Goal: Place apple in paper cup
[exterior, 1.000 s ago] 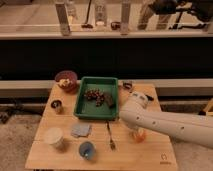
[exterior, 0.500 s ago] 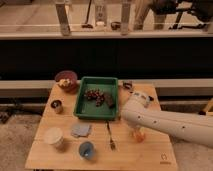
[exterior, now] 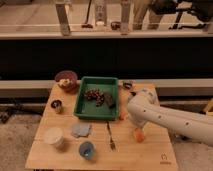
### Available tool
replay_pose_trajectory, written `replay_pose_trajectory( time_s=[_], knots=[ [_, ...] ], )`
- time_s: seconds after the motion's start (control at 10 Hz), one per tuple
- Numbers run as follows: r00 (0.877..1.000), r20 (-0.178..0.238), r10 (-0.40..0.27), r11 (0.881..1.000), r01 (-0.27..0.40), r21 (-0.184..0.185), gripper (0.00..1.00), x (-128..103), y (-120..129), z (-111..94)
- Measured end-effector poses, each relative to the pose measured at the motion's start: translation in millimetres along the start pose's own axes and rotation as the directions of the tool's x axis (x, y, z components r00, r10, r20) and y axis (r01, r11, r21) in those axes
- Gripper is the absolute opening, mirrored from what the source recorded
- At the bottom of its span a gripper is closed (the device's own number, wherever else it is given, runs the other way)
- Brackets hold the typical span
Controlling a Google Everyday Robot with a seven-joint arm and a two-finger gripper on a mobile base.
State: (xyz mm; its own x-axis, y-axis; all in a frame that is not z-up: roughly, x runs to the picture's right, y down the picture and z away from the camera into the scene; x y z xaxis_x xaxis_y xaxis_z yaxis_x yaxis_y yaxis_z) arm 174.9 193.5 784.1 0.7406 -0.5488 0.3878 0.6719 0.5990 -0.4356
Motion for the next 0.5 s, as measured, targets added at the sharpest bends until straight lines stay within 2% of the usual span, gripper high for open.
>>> replay_pose_trajectory(
  time_s=[0.1, 0.2, 0.3, 0.4, 0.5],
  knots=[
    [0.999, 0.038, 0.027, 1.0, -0.027, -0.001, 0.8, 2, 2, 3],
    [0.992, 0.102, 0.07, 0.998, -0.07, -0.011, 0.8, 5, 4, 10],
    [0.976, 0.172, 0.134, 0.99, -0.125, -0.061, 0.8, 6, 6, 18],
    [0.967, 0.177, 0.183, 0.981, -0.168, -0.098, 0.8, 7, 8, 24],
    [0.955, 0.169, 0.242, 0.965, -0.22, -0.142, 0.8, 7, 10, 30]
  ],
)
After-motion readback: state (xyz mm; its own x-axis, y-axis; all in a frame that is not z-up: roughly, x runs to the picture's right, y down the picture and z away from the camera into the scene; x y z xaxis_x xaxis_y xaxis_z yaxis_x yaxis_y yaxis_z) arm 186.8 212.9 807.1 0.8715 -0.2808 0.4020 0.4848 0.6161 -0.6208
